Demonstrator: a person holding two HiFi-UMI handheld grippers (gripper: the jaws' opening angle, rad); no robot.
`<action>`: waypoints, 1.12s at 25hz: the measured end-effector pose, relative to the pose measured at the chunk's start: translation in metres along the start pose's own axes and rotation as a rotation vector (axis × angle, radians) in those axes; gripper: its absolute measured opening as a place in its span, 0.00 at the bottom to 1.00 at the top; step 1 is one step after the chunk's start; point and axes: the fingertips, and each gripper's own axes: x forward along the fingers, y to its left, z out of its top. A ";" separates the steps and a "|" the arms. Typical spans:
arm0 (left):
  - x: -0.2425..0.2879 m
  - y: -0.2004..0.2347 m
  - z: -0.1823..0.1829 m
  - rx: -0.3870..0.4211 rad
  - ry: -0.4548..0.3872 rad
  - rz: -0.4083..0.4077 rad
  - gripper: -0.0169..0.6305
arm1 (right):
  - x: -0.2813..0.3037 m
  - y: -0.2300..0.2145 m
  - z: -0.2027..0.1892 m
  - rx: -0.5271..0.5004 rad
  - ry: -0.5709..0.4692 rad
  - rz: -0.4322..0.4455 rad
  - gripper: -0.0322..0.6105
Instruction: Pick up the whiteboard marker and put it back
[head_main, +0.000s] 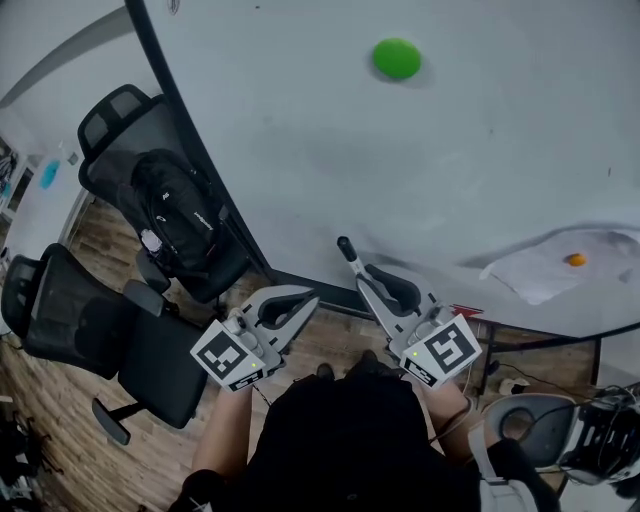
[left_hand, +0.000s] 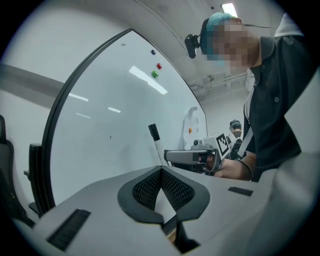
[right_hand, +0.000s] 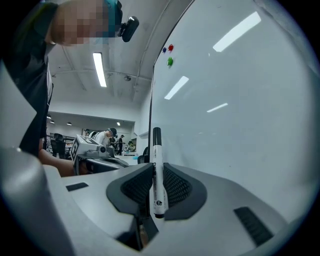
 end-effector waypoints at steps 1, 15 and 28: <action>0.001 -0.001 0.001 -0.014 -0.014 -0.011 0.05 | -0.001 0.001 0.000 -0.005 -0.005 0.006 0.16; 0.020 0.002 -0.012 -0.093 -0.047 -0.057 0.05 | 0.003 0.000 -0.017 -0.085 0.059 0.027 0.16; -0.001 0.019 -0.066 -0.216 -0.029 0.052 0.05 | 0.013 0.011 -0.092 -0.313 0.321 0.046 0.16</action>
